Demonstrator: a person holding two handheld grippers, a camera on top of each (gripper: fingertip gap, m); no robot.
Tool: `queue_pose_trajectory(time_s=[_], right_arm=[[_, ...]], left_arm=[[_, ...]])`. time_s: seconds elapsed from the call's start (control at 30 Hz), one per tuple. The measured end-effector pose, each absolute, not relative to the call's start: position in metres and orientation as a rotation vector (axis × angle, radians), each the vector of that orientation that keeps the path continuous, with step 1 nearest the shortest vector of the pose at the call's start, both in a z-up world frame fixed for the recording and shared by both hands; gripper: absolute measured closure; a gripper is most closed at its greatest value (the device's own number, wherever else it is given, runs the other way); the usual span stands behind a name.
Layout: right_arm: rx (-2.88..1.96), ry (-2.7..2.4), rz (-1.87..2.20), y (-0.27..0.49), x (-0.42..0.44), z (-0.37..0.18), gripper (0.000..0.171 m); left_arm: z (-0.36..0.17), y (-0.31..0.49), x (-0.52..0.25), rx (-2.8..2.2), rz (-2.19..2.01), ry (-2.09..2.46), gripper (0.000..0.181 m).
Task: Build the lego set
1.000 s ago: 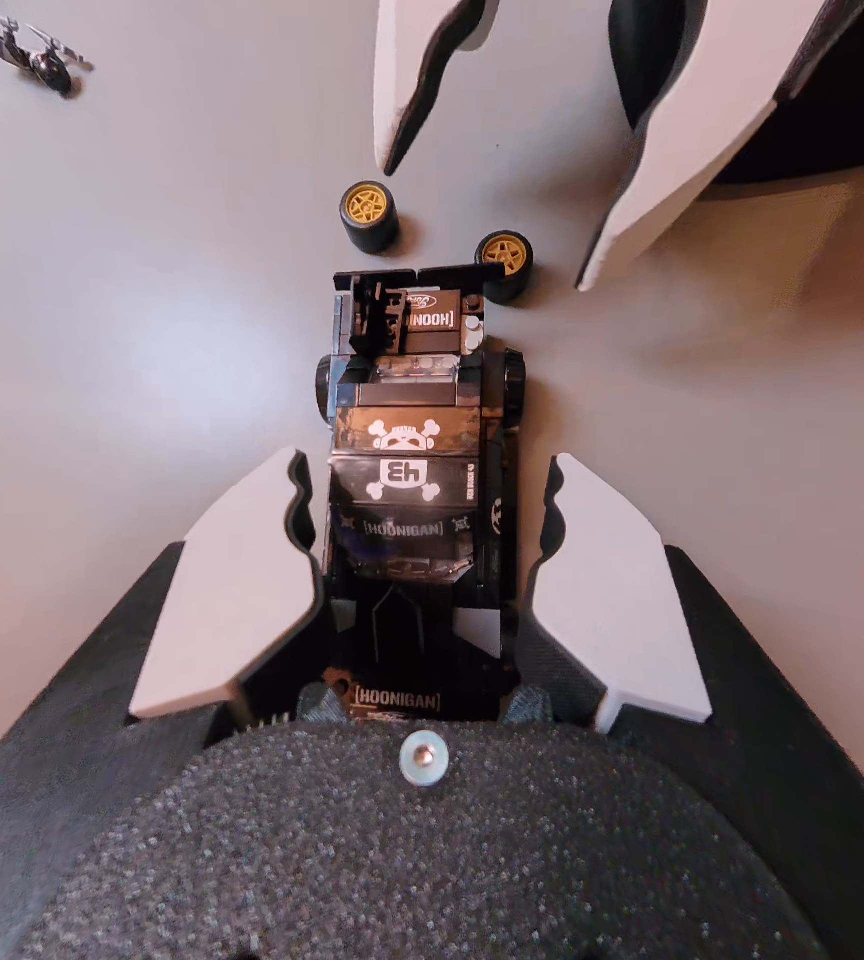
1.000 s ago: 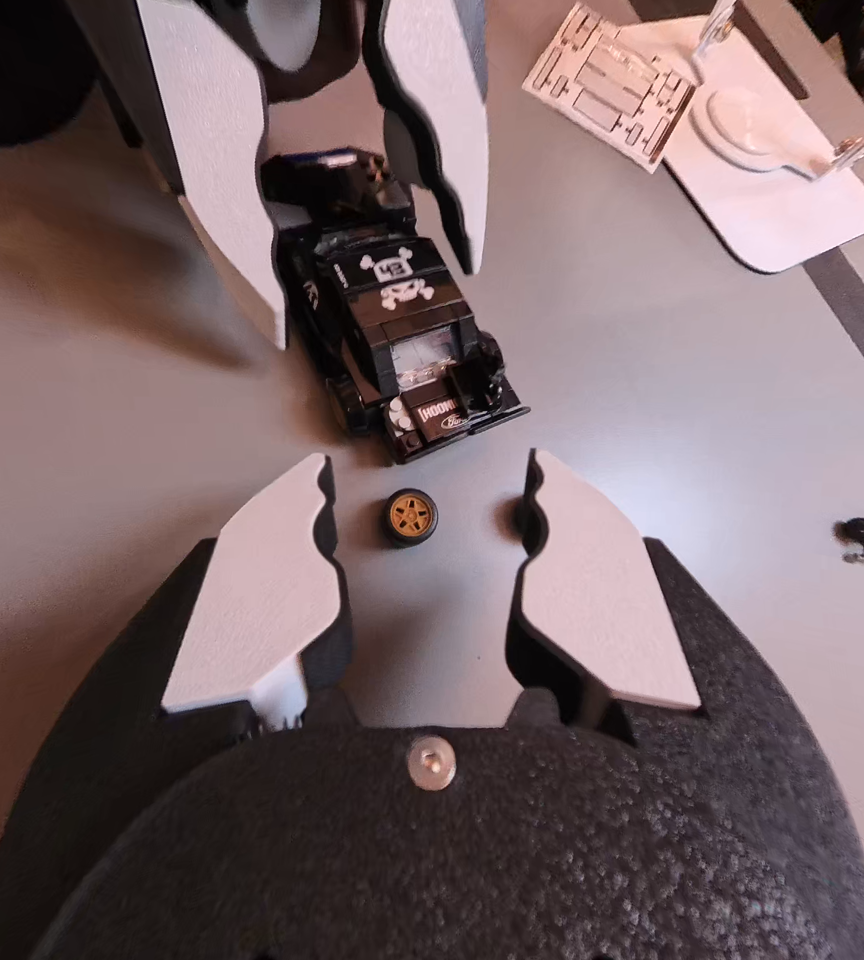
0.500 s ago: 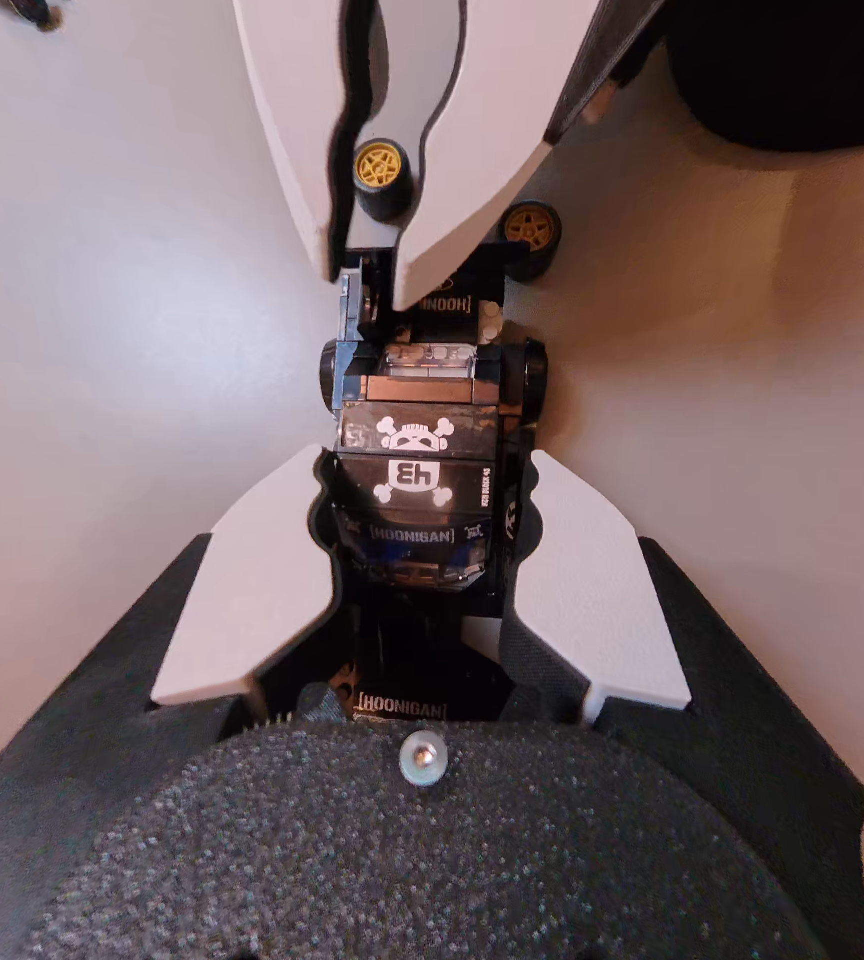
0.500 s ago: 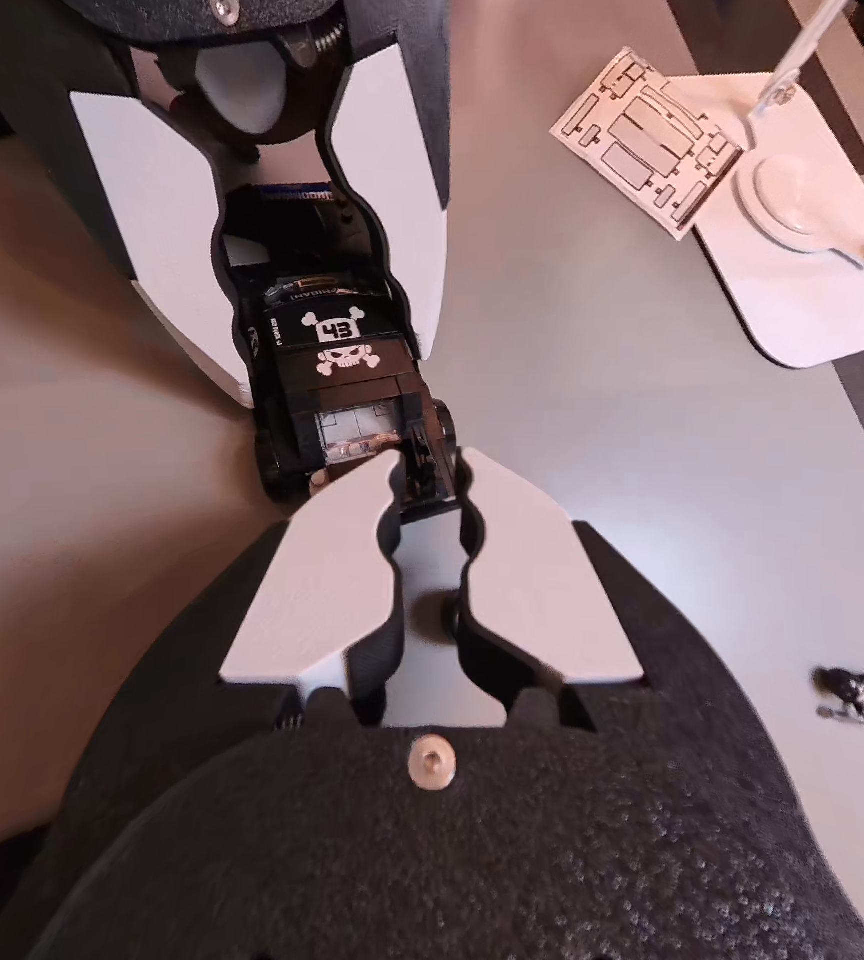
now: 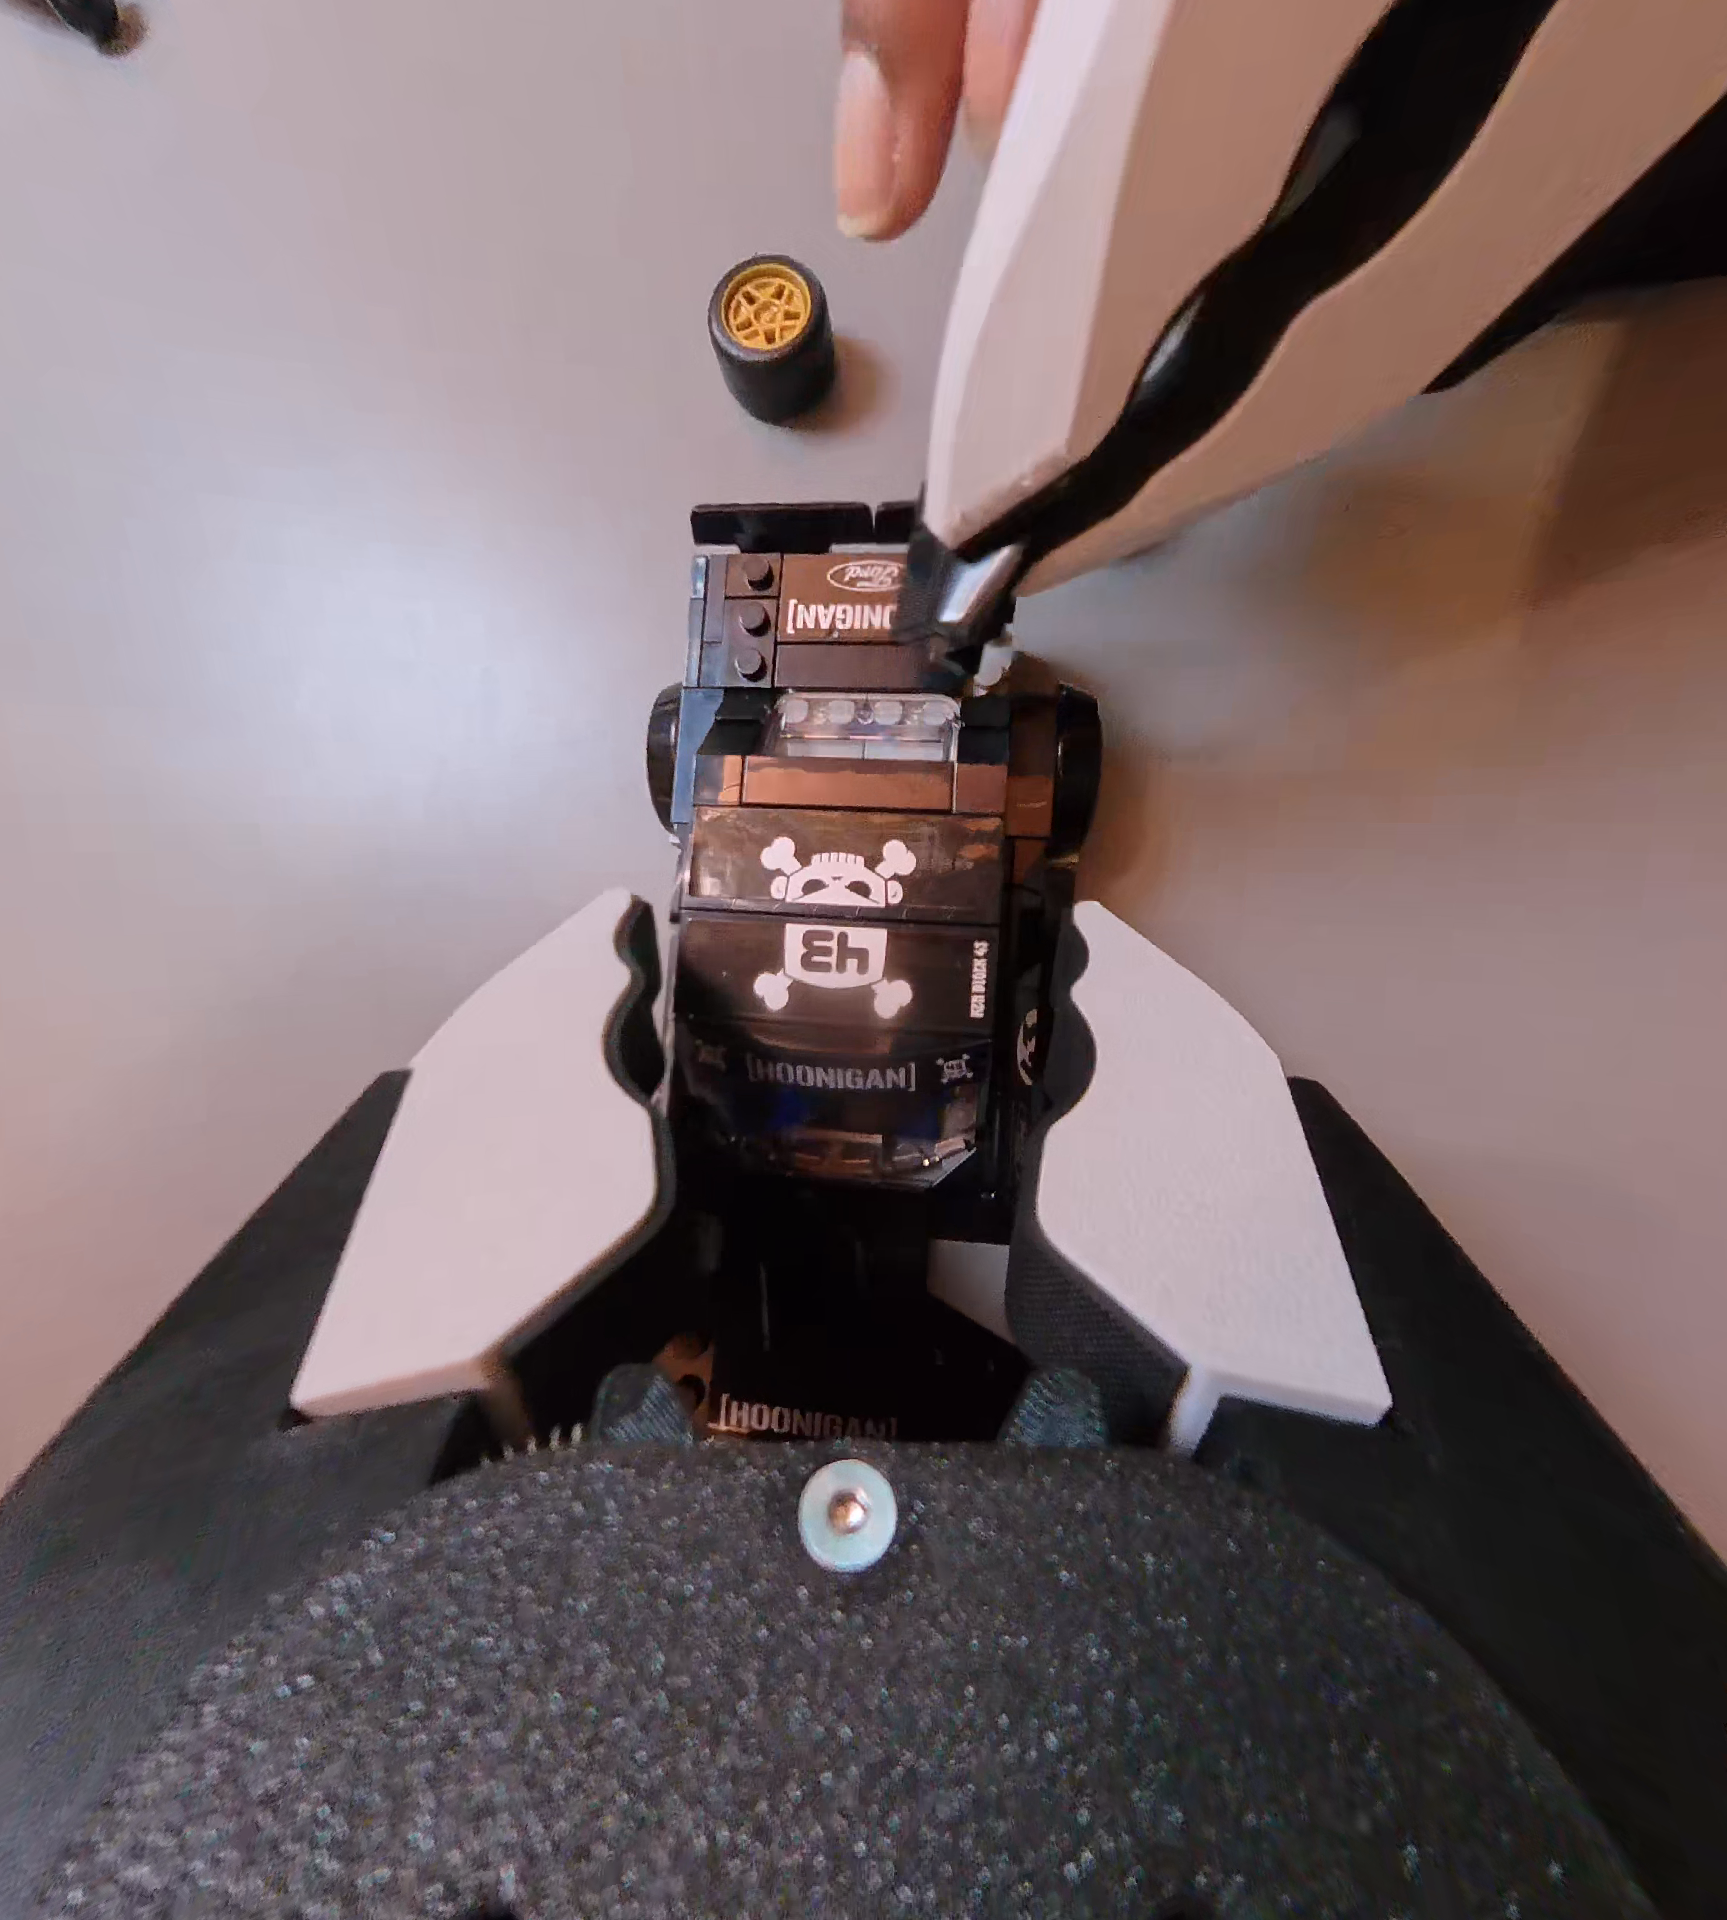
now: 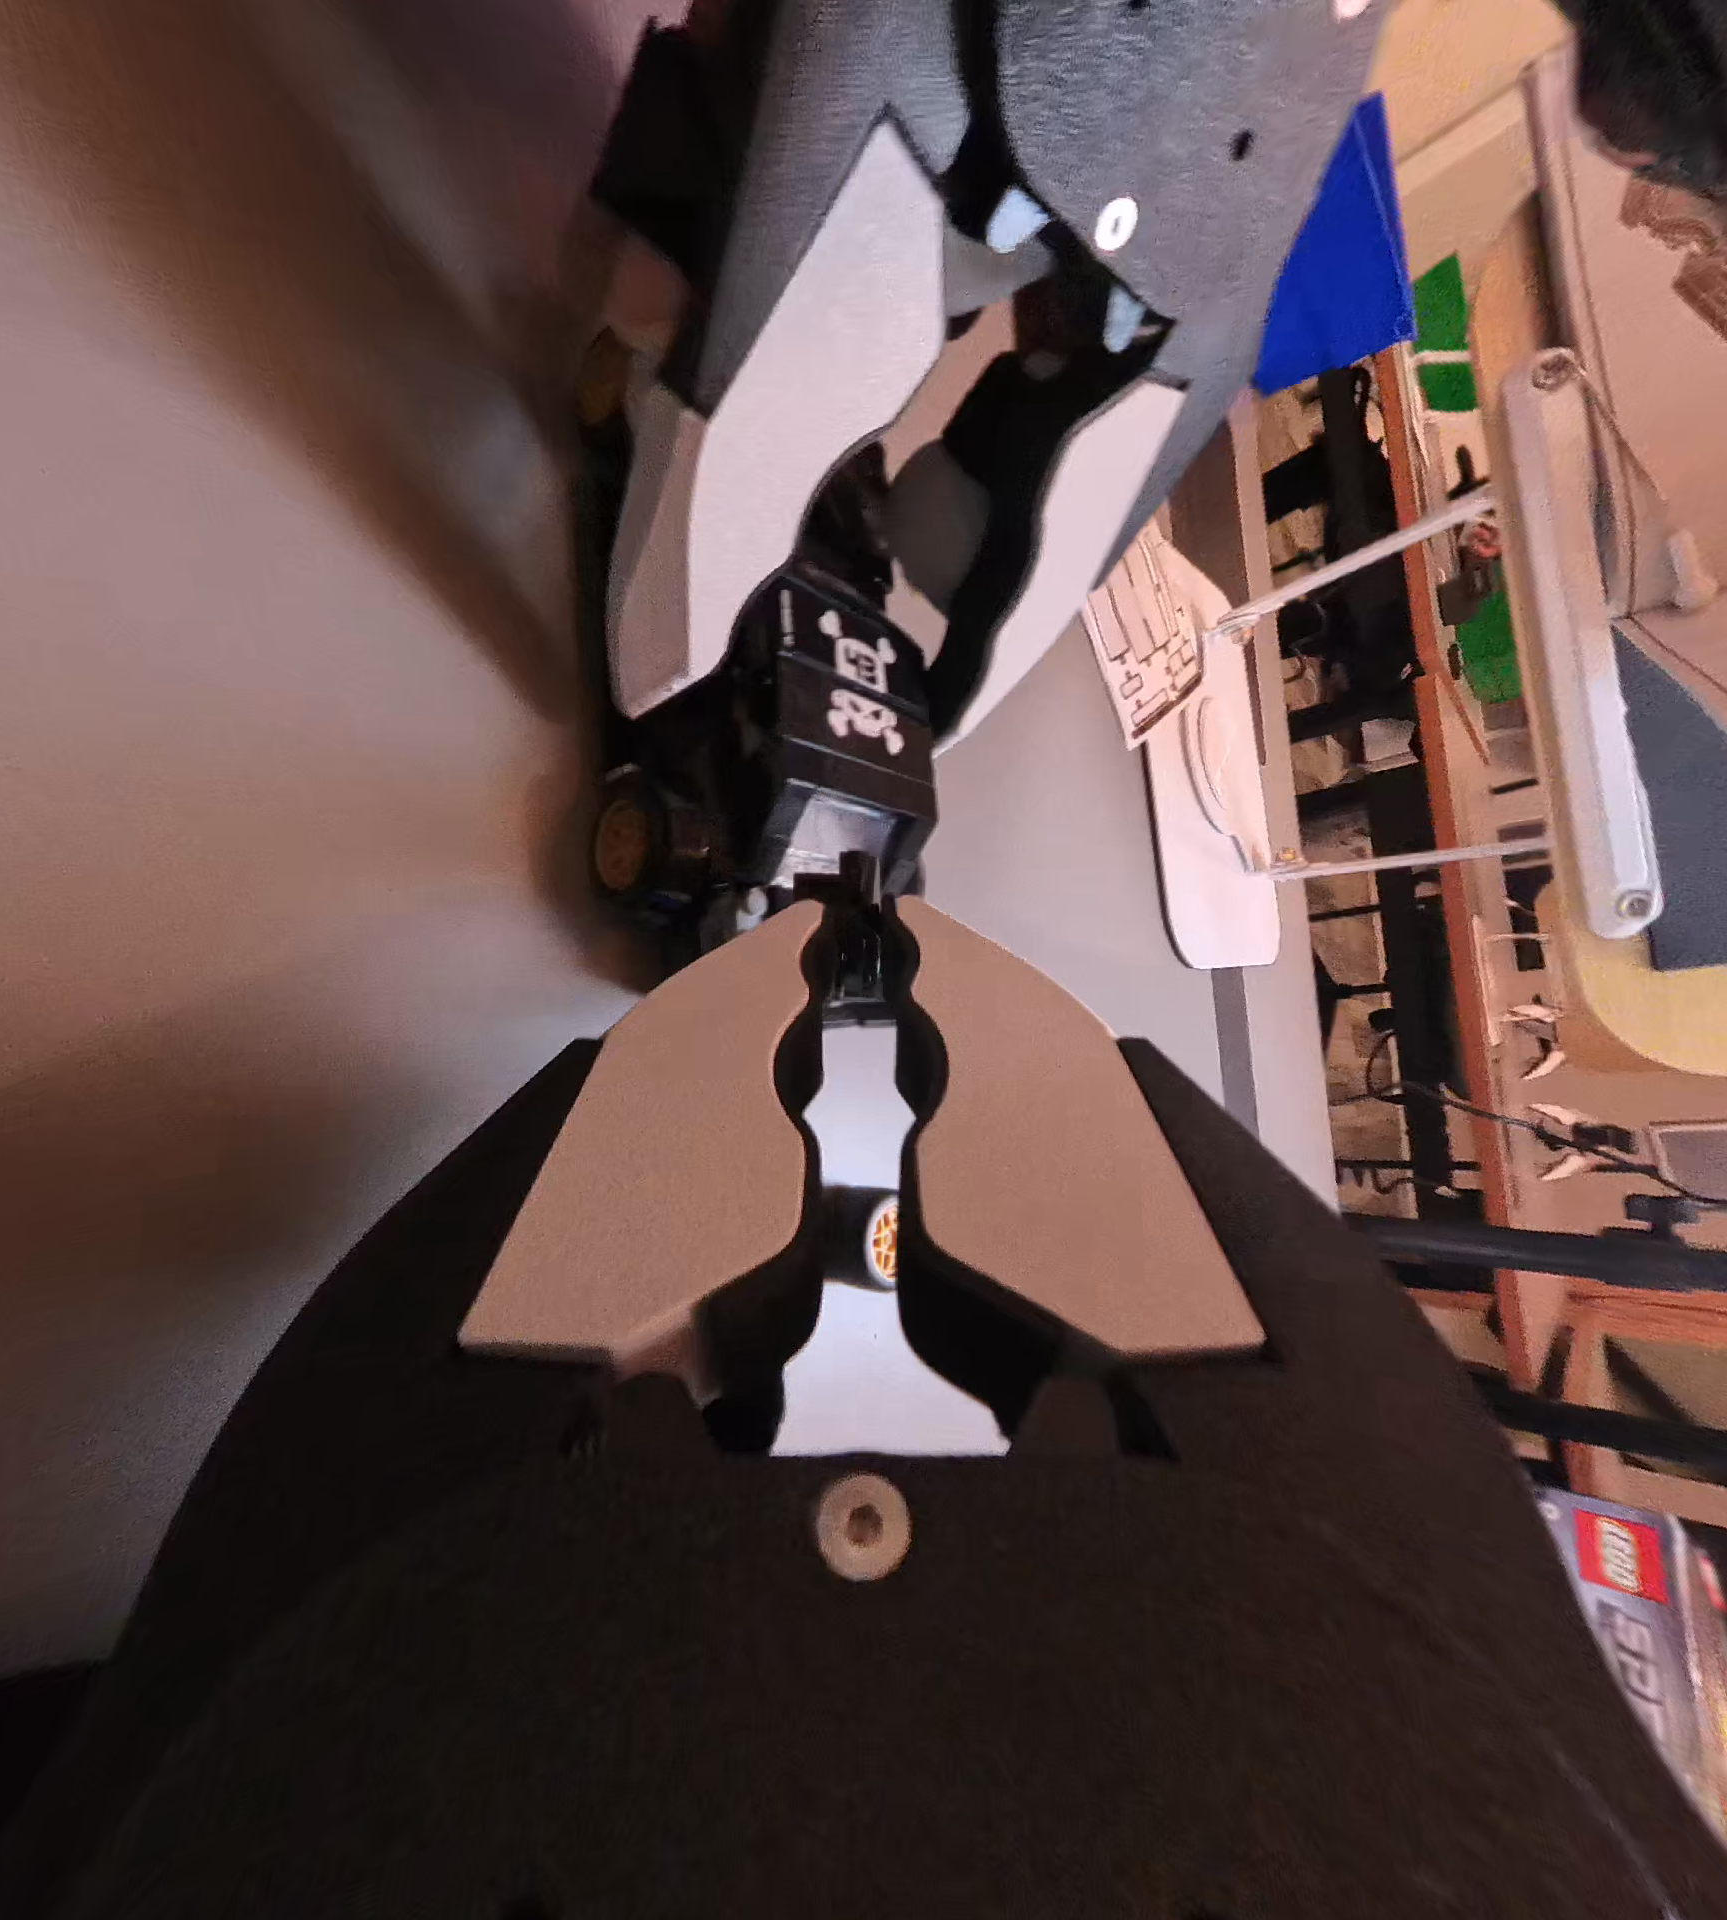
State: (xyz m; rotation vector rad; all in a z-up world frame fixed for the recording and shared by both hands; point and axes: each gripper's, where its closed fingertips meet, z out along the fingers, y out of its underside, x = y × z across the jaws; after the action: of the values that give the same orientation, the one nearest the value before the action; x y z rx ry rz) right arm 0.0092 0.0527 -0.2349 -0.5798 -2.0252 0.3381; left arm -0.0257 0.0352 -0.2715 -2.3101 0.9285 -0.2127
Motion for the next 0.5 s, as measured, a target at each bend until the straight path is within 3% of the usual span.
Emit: queue_pose_trajectory(time_s=[0.33,0.5], right_arm=[[-0.554,-1.956,0.223,0.055,0.015,-0.237,0.163],[-0.599,-1.91,0.249,0.059,0.019,-0.231,0.163]], left_arm=[[-0.27,0.043,-0.01,-2.314,-0.169,0.875,0.08],[-0.279,0.052,-0.01,-2.344,-0.053,0.876,0.094]])
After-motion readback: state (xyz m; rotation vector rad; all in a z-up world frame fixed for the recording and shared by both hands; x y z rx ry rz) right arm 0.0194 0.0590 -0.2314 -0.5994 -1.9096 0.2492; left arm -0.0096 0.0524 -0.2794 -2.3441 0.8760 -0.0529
